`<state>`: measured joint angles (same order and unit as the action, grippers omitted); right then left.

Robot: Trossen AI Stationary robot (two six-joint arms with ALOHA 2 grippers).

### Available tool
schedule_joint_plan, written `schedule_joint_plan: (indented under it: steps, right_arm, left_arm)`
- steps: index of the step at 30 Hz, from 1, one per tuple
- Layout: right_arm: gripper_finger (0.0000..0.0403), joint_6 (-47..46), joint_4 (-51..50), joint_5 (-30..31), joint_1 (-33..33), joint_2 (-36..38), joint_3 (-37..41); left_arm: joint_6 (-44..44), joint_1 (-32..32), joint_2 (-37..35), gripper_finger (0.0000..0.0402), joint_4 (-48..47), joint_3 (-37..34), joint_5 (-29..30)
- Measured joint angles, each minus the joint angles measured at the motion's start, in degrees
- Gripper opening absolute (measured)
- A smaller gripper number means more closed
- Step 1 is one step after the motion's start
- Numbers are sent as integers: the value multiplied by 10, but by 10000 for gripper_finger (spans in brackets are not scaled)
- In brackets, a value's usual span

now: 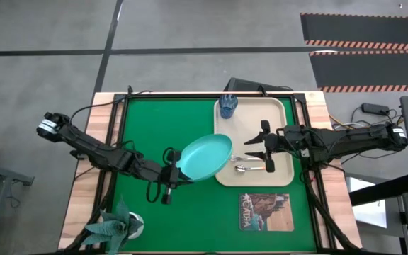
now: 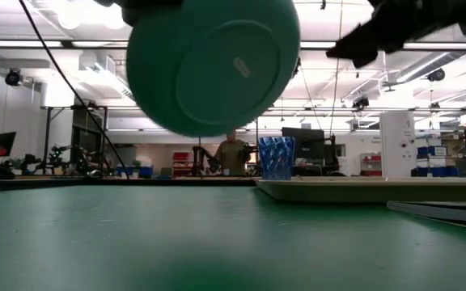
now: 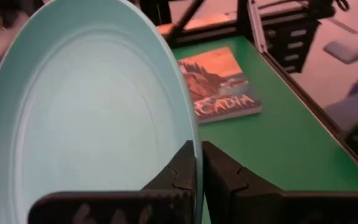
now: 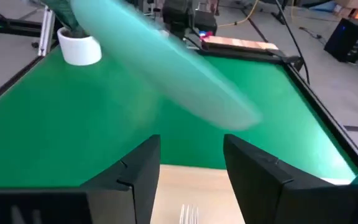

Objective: Pick and place plate/cup/fork/spoon on tray
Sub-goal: Put the blue plate on the center of the white serving tray

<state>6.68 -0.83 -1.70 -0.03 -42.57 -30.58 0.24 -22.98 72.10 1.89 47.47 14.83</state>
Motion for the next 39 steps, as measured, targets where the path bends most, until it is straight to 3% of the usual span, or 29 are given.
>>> schedule_joint_plan:
  steps: [7, 15, 30, 39]
  right_arm:
    - [170, 30, -39, -26, 16, -22, -78]
    - [177, 50, -62, -48, 17, -114, -152]
    - [185, 87, -297, -82, 17, -300, -392]
    - [183, 108, -388, -188, 16, -386, -490]
  left_arm:
    - [-29, 0, 0, 0, -17, 0, -9]
    - [-29, 0, -1, 0, -15, 0, -11]
    - [-29, 0, -1, 0, -21, -1, -11]
    - [-28, 0, -1, 0, -23, -2, -11]
